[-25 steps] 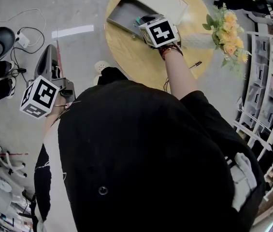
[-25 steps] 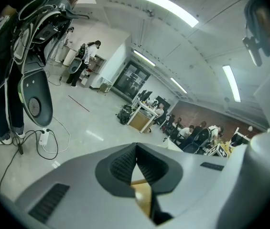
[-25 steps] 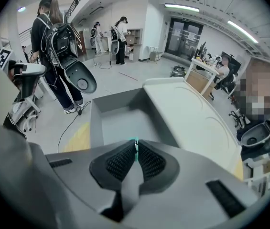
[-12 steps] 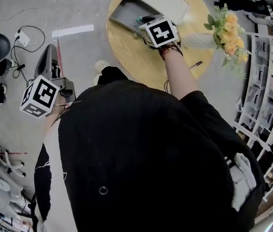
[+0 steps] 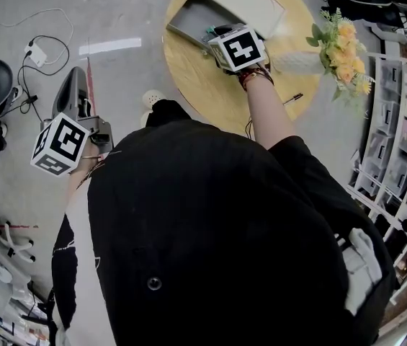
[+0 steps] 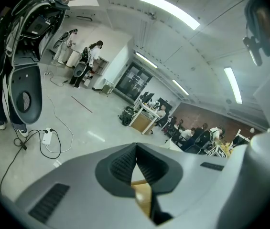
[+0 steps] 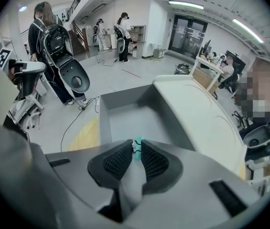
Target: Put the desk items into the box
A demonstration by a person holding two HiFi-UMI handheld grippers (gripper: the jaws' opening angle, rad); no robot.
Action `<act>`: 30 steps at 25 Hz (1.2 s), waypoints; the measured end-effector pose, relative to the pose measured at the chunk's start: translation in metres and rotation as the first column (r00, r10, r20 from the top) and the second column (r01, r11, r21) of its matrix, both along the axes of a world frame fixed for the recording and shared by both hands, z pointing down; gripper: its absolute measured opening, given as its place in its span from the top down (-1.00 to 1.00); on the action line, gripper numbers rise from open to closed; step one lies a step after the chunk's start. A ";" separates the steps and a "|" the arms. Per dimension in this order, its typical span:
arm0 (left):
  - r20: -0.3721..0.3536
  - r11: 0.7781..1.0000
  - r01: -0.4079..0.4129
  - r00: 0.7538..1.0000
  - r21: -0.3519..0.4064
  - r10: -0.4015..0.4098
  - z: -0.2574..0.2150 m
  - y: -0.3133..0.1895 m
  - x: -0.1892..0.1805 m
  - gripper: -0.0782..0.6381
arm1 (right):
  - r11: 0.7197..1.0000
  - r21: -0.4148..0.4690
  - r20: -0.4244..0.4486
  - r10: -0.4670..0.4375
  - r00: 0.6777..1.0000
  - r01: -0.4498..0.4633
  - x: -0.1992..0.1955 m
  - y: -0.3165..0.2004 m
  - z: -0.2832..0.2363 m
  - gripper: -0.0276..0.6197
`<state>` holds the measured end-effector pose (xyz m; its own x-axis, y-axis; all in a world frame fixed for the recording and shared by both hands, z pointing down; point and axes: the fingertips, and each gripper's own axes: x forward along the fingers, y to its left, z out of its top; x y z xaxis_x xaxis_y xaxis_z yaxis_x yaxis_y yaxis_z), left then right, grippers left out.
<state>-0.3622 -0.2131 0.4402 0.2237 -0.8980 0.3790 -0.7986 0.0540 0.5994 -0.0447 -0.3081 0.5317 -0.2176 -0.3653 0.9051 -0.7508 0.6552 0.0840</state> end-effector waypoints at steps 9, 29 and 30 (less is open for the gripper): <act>0.001 1.000 0.016 1.000 -0.001 -0.016 0.000 0.004 -0.005 0.76 | 0.999 -0.032 0.046 0.008 0.999 -0.006 -0.014 0.005 0.002 0.71; 0.009 1.000 0.024 1.000 0.004 -0.024 -0.003 0.011 0.000 0.76 | 0.999 -0.032 0.067 -0.009 0.998 0.011 -0.015 0.006 0.003 0.69; 0.009 1.000 0.026 1.000 0.004 -0.026 -0.003 0.012 0.000 0.76 | 1.000 -0.031 0.053 -0.004 0.999 0.006 -0.011 0.006 0.004 0.70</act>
